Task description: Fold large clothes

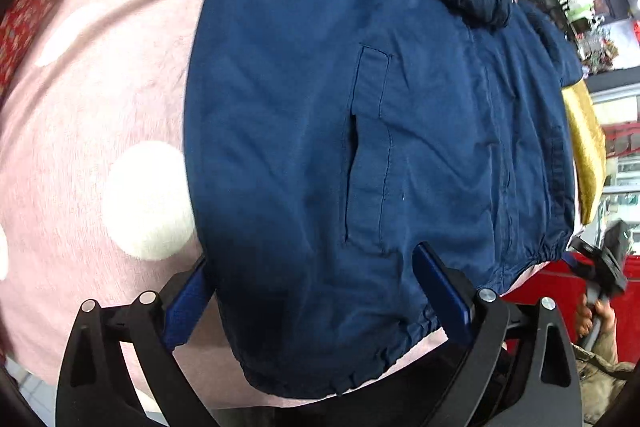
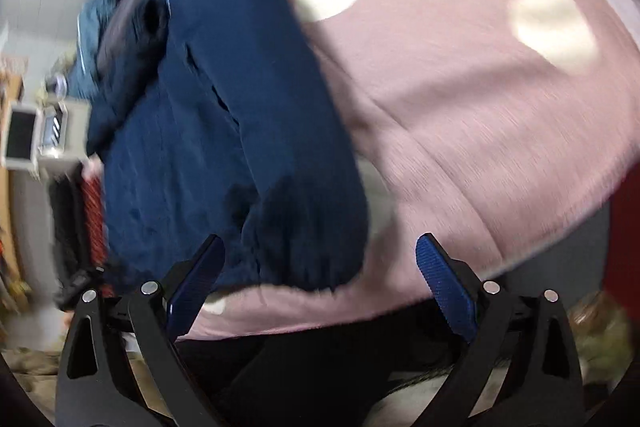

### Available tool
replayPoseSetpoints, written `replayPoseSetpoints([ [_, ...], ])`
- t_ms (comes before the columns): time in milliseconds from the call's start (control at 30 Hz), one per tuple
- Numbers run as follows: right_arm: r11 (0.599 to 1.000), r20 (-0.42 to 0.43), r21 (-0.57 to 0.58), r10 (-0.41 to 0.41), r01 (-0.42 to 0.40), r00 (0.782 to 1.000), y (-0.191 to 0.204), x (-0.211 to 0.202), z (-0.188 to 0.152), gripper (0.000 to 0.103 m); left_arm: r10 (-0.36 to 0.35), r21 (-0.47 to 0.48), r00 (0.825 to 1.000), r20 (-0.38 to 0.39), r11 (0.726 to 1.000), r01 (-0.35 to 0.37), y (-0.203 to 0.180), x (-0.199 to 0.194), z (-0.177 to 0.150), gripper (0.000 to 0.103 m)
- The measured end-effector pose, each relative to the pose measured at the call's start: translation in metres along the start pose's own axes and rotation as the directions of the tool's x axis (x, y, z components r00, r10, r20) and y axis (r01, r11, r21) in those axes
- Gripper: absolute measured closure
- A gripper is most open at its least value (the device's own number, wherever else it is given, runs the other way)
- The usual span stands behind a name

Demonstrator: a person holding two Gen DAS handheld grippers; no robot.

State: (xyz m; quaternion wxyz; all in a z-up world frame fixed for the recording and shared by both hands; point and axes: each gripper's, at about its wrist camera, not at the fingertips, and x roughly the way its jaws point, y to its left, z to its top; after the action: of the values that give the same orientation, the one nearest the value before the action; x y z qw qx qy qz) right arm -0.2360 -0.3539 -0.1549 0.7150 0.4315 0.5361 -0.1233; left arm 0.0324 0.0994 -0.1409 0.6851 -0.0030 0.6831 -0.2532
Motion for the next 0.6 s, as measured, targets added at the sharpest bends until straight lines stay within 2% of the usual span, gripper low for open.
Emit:
replayPoseSetpoints([
  [67, 1.0, -0.044, -0.016, 0.009, -0.01, 0.999, 0.007, 0.019, 0.013, 0.008, -0.009, -0.003, 1.0, -0.001, 1.0, 0.009, 0.001, 0.005, -0.007, 0.013],
  [133, 0.997, -0.13, 0.013, 0.078, -0.077, 0.988, 0.012, 0.043, 0.021, 0.011, 0.039, 0.017, 0.999, 0.006, 0.999, -0.039, -0.002, 0.013, -0.015, 0.024],
  [200, 0.998, -0.183, -0.041, 0.036, -0.044, 0.982, 0.026, 0.057, 0.019, 0.025, 0.083, 0.033, 0.996, 0.02, 0.996, -0.083, -0.006, 0.019, -0.019, 0.031],
  [233, 0.996, -0.195, -0.089, -0.001, -0.017, 0.981, 0.033, 0.062, 0.018, 0.046, 0.102, 0.039, 0.994, 0.033, 0.994, -0.103, -0.009, 0.02, -0.02, 0.037],
  [267, 0.991, -0.202, -0.133, -0.027, 0.0, 0.979, 0.04, 0.064, 0.017, 0.058, 0.116, 0.038, 0.992, 0.042, 0.992, -0.118, -0.013, 0.021, -0.02, 0.04],
  [333, 0.99, -0.207, -0.139, -0.008, -0.021, 0.978, 0.043, 0.061, 0.019, 0.069, 0.123, 0.026, 0.991, 0.051, 0.992, -0.125, -0.02, 0.018, -0.018, 0.063],
  [433, 0.978, -0.253, -0.196, 0.017, -0.068, 0.967, 0.048, 0.049, 0.027, 0.077, 0.103, 0.002, 0.99, 0.098, 0.995, -0.104, -0.036, 0.001, -0.017, 0.081],
  [533, 0.945, -0.299, -0.3, 0.034, -0.128, 0.954, 0.061, 0.024, 0.032, 0.083, 0.111, -0.012, 0.983, 0.148, 0.994, -0.11, -0.057, -0.021, -0.023, 0.085],
  [600, 0.907, -0.326, -0.39, 0.026, -0.16, 0.945, 0.073, -0.002, 0.04, 0.086, 0.141, -0.031, 0.975, 0.172, 0.99, -0.137, -0.074, -0.034, -0.037, 0.086],
])
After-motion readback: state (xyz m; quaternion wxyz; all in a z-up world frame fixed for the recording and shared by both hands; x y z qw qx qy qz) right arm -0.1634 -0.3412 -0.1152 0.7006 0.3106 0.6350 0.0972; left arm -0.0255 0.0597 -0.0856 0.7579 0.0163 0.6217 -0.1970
